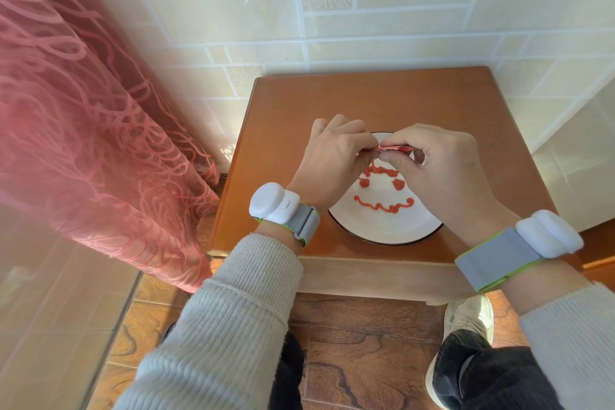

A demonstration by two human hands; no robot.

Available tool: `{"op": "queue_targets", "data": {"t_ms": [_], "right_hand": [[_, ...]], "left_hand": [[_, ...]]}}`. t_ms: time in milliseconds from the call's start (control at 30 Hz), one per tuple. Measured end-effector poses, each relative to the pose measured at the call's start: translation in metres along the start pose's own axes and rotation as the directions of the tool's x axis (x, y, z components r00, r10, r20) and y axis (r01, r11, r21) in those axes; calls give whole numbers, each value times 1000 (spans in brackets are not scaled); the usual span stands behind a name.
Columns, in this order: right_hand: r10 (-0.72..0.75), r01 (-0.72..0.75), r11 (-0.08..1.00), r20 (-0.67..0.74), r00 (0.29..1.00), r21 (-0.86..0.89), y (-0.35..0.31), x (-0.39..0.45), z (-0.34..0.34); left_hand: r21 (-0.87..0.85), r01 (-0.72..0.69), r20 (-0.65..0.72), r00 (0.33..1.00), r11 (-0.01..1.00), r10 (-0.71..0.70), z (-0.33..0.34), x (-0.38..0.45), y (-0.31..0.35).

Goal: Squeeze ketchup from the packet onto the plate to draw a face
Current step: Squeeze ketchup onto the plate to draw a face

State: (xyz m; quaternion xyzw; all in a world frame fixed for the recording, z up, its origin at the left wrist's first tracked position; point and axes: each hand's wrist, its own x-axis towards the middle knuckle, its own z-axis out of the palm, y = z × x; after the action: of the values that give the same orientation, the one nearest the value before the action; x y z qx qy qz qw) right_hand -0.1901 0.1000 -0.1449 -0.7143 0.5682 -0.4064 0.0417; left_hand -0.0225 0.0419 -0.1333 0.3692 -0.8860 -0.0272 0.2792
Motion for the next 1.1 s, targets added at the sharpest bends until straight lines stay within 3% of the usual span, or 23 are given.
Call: {"op": "queue_targets", "data": {"t_ms": [1100], "right_hand": [[35,-34,998,5,999,-49,12,-8,-16]], "left_hand": [[-62,62,62,996,996,-58,13,8,14]]}}
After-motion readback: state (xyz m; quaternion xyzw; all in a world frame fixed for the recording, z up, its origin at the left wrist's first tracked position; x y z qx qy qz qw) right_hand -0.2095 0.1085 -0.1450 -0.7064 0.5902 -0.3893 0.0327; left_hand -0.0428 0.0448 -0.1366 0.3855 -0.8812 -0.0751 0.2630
